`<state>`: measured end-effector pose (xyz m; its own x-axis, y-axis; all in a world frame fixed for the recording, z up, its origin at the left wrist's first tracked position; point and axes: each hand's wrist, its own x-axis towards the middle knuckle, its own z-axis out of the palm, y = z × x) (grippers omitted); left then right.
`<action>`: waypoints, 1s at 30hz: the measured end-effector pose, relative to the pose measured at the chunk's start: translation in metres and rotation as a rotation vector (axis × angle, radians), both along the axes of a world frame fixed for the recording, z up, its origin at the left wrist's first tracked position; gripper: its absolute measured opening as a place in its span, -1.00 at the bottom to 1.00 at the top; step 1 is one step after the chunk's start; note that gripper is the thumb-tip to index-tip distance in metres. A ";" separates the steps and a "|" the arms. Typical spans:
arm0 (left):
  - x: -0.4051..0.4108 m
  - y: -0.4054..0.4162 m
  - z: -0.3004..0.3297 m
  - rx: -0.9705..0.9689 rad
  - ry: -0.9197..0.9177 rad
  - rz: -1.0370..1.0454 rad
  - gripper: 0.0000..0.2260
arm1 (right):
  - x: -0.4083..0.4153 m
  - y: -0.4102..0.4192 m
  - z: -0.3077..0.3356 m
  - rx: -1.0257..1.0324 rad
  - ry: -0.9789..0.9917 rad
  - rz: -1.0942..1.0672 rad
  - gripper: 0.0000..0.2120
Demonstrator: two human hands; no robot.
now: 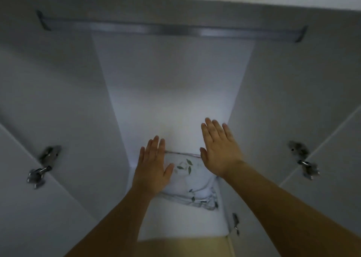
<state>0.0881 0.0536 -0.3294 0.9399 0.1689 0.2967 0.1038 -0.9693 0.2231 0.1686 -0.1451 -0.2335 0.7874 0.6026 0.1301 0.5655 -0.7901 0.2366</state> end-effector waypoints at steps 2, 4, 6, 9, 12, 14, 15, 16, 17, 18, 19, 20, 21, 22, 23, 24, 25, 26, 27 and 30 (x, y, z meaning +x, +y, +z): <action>0.008 0.025 -0.033 0.032 0.089 -0.005 -0.30 | 0.017 0.025 -0.048 -0.042 0.090 0.029 -0.34; 0.018 0.041 -0.069 0.061 0.150 -0.034 -0.30 | 0.034 0.037 -0.096 -0.089 0.155 0.013 -0.33; 0.025 0.049 -0.099 0.053 0.217 -0.038 -0.30 | 0.047 0.040 -0.135 -0.108 0.222 -0.021 -0.33; 0.054 0.060 -0.158 0.094 0.315 -0.038 -0.28 | 0.082 0.042 -0.201 -0.116 0.307 -0.079 -0.33; 0.108 0.069 -0.227 0.123 0.360 -0.038 -0.29 | 0.137 0.047 -0.280 -0.060 0.354 -0.132 -0.34; 0.153 0.076 -0.280 0.120 0.341 -0.044 -0.30 | 0.181 0.056 -0.338 -0.011 0.390 -0.158 -0.33; 0.170 0.079 -0.298 0.123 0.344 -0.041 -0.30 | 0.197 0.060 -0.357 -0.005 0.411 -0.170 -0.32; 0.197 0.085 -0.334 0.122 0.334 -0.048 -0.30 | 0.223 0.067 -0.395 0.000 0.416 -0.162 -0.32; 0.221 0.090 -0.367 0.145 0.342 -0.037 -0.31 | 0.246 0.073 -0.428 -0.006 0.414 -0.158 -0.31; 0.244 0.097 -0.398 0.161 0.355 -0.041 -0.32 | 0.267 0.081 -0.460 0.008 0.421 -0.151 -0.31; 0.269 0.105 -0.431 0.181 0.382 -0.037 -0.34 | 0.289 0.089 -0.494 0.020 0.421 -0.146 -0.31; 0.292 0.113 -0.458 0.188 0.396 -0.037 -0.36 | 0.309 0.096 -0.523 0.046 0.421 -0.143 -0.31; 0.314 0.121 -0.485 0.194 0.413 -0.037 -0.38 | 0.326 0.103 -0.555 0.083 0.430 -0.149 -0.31; 0.338 0.130 -0.513 0.209 0.398 -0.049 -0.39 | 0.345 0.112 -0.589 0.123 0.431 -0.156 -0.31; 0.356 0.138 -0.534 0.218 0.382 -0.049 -0.41 | 0.359 0.118 -0.615 0.151 0.440 -0.164 -0.31; 0.378 0.145 -0.559 0.236 0.350 -0.067 -0.42 | 0.376 0.125 -0.645 0.172 0.444 -0.161 -0.31; 0.391 0.149 -0.569 0.253 0.336 -0.076 -0.43 | 0.390 0.128 -0.660 0.191 0.451 -0.167 -0.31; 0.405 0.152 -0.583 0.263 0.321 -0.091 -0.44 | 0.405 0.131 -0.676 0.212 0.456 -0.161 -0.31; 0.416 0.154 -0.593 0.274 0.305 -0.094 -0.46 | 0.419 0.133 -0.690 0.228 0.447 -0.148 -0.32; 0.449 0.163 -0.615 0.293 0.266 -0.105 -0.47 | 0.458 0.145 -0.720 0.220 0.438 -0.090 -0.34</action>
